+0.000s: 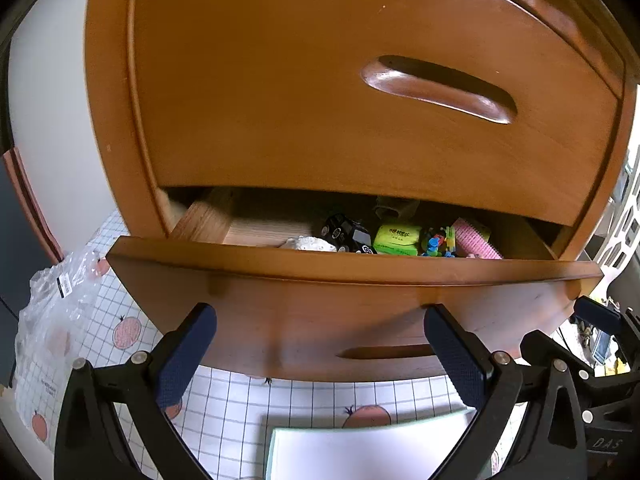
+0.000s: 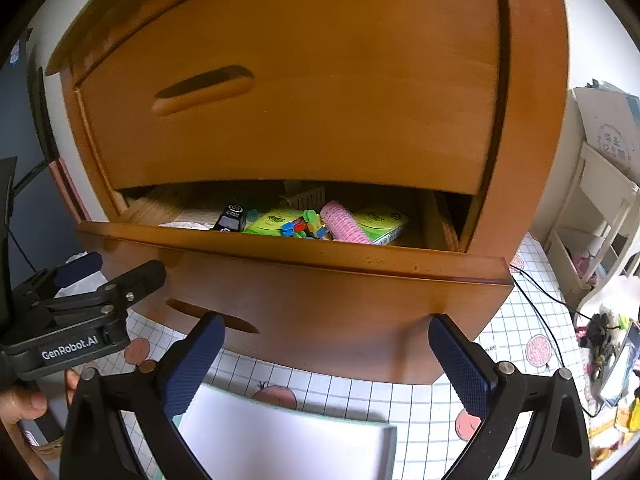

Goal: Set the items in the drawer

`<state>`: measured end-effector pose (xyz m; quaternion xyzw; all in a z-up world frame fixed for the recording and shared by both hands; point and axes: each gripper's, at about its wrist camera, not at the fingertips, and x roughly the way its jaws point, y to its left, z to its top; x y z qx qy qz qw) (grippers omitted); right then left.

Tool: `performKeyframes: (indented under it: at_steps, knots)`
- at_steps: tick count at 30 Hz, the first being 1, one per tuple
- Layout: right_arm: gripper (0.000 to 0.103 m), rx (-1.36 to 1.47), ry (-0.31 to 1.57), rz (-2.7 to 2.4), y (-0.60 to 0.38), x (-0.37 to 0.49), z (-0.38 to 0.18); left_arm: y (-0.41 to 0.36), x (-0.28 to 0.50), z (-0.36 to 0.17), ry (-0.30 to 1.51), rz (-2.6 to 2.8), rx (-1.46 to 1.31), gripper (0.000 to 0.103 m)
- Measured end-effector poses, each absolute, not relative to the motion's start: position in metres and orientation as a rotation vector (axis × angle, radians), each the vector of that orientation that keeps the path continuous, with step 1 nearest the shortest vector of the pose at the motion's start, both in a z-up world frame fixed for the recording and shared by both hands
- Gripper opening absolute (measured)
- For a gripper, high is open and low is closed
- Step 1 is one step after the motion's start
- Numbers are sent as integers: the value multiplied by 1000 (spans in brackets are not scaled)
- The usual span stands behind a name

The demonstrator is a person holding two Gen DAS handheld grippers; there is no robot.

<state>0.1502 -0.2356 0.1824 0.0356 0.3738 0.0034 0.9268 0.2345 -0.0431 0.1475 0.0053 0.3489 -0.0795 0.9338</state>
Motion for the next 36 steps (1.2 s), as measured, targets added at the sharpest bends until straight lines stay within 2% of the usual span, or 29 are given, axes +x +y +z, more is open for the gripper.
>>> performKeyframes:
  at_steps: [20,36]
  knots:
    - [103,69,767,-18,-231,171,166,-47,212,132,748,-153,6,103]
    - [103,89,772,-37,-229,110,181,-35,85,140,756,-179,-48,103]
